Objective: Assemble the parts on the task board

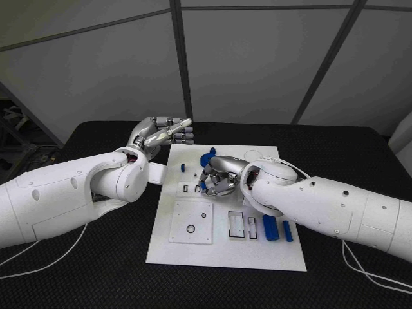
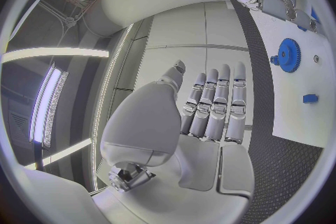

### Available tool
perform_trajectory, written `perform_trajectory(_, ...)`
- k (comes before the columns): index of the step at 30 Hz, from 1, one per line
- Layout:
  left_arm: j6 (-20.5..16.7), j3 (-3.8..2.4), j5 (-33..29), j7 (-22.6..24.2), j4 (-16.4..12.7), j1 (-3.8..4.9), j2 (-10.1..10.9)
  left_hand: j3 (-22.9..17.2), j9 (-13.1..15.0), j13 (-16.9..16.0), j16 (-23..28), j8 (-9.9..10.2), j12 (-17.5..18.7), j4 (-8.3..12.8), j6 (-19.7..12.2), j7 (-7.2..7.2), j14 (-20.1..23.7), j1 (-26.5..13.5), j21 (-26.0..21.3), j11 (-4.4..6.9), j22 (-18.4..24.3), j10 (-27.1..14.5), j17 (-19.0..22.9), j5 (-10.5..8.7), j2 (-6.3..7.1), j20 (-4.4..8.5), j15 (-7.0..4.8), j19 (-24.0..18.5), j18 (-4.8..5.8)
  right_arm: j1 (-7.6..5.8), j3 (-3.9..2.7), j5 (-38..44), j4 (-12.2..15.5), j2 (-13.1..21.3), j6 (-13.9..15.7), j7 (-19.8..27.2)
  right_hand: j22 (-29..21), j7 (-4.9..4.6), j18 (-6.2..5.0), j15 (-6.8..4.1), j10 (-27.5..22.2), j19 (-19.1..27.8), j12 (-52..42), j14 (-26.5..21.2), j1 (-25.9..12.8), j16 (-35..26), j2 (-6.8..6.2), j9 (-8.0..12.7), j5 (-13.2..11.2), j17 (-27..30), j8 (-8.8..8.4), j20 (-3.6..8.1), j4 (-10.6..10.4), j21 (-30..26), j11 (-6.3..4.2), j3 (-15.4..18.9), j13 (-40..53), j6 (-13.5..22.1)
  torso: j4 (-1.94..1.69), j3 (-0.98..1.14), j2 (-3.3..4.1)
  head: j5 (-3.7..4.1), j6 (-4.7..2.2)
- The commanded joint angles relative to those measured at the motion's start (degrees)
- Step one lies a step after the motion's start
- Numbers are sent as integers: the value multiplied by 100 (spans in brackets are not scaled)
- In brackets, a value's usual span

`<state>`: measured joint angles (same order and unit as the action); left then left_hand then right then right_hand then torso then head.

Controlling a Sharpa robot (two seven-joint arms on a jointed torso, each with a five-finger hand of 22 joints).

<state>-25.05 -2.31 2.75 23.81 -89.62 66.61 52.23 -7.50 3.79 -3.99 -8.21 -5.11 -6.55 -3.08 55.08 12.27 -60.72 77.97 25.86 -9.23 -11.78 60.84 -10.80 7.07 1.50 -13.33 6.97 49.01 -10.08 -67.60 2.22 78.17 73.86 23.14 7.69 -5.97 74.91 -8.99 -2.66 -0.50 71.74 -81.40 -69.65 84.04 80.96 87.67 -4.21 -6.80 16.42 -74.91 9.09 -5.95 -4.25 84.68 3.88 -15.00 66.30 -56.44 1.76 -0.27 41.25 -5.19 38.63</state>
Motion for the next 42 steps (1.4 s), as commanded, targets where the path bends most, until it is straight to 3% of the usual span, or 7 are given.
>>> perform_trajectory(1,52,-4,40,25,-10,8,2,-13,-4,7,18,24,16,35,36,2,-55,-8,-3,-7,4,25,-7,-22,-44,10,5,-31,-31,7,11,69,-9,-3,-142,-73,452,-3,11,42,-32,11,22,498,-23,18,-46,1,-24,-1102,-41,-26,13,-19,13,-33,-7,68,0,0,-2,0,3)
perform_trajectory(42,74,-4,40,-4,-11,8,6,-13,-5,9,22,31,23,36,33,8,-55,-12,-2,-12,4,21,-10,-22,-45,9,7,-34,-31,6,11,97,-36,-34,-139,-89,354,-113,-15,137,-257,106,195,461,-144,-44,-215,73,-108,-994,-207,-121,8,-85,119,-32,-200,456,0,0,-1,9,16)
